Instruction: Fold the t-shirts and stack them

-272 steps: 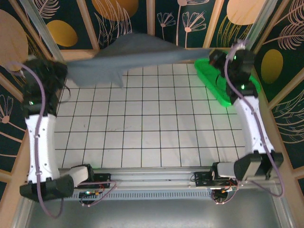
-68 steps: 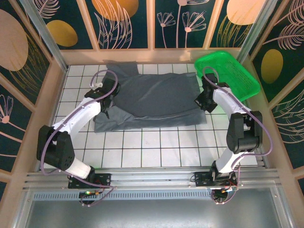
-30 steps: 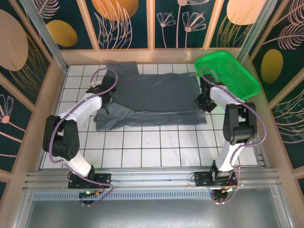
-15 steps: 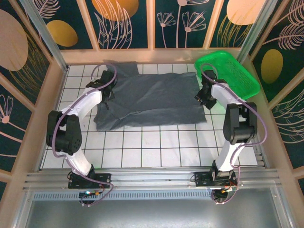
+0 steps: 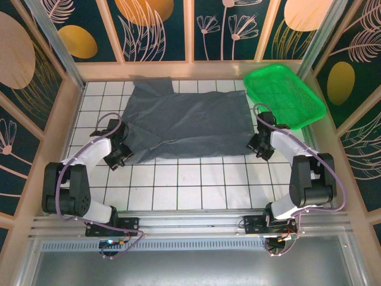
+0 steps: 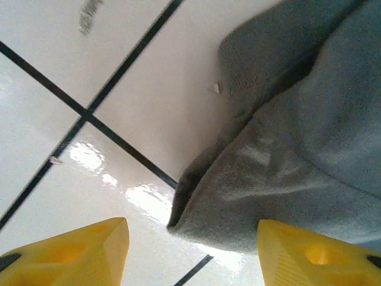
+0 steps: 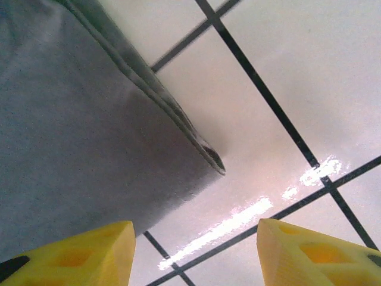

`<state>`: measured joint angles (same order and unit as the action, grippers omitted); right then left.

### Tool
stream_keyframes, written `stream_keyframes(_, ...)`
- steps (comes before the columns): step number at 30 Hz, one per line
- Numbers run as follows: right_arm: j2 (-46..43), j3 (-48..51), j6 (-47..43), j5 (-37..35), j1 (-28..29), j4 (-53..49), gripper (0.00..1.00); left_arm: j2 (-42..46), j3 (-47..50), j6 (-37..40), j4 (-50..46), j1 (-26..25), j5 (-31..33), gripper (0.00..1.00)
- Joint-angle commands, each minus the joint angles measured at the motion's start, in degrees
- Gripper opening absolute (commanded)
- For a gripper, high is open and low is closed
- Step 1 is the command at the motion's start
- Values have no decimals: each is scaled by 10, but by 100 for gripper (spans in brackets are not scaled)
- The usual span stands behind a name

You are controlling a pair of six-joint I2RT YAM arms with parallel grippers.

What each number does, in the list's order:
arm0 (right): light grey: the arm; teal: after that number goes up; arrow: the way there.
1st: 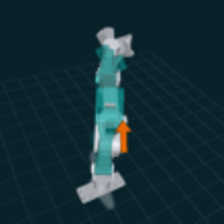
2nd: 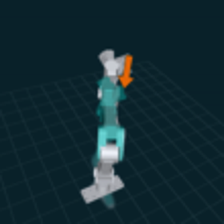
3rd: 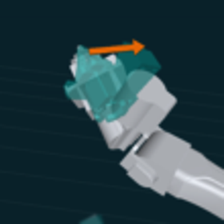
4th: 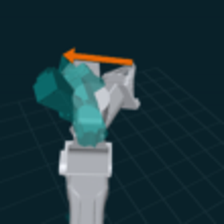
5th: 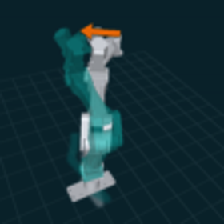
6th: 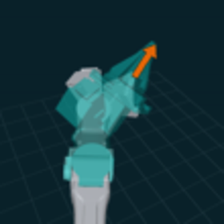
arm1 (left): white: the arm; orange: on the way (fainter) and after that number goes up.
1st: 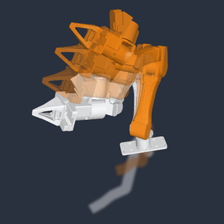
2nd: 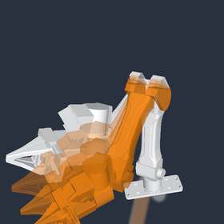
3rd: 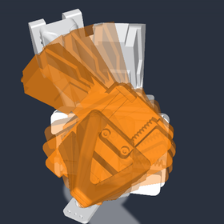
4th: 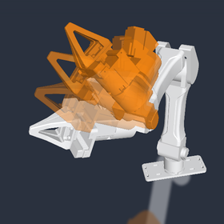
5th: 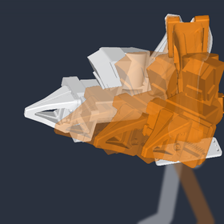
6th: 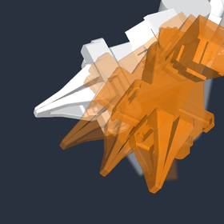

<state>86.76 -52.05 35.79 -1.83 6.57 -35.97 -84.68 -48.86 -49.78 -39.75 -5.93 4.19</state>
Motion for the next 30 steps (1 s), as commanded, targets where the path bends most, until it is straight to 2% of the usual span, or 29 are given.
stream_keyframes(1, 6, 15, -17, 6, -9, 26, 56, -21, 13, -15, 33, 5, -31, 56)
stream_keyframes(5, 17, 18, -20, 6, -15, 44, 55, -41, 19, -11, 63, 7, -13, 49)
stream_keyframes(10, 42, 6, -19, 6, -15, 51, 51, -69, 4, -2, 79, 7, 0, 33)
stream_keyframes(15, 86, -4, -23, -3, -14, 73, 38, -87, -11, 17, 76, 11, 26, 12)
stream_keyframes(17, 104, -16, -25, -12, -14, 73, 25, -85, -19, 28, 65, 12, 48, 0)
stream_keyframes(20, 113, -26, -23, -18, -14, 59, 3, -80, -28, 47, 46, 15, 80, 0)
stream_keyframes(21, 111, -26, -22, -20, -13, 50, 0, -76, -28, 51, 40, 15, 89, 0)
stream_keyframes(25, 77, -8, -9, -34, -10, -8, 0, -56, -24, 60, 15, 16, 114, 0)
stream_keyframes(30, 19, 38, 3, -20, -9, -74, 0, -25, -6, 43, -8, 16, 103, 0)
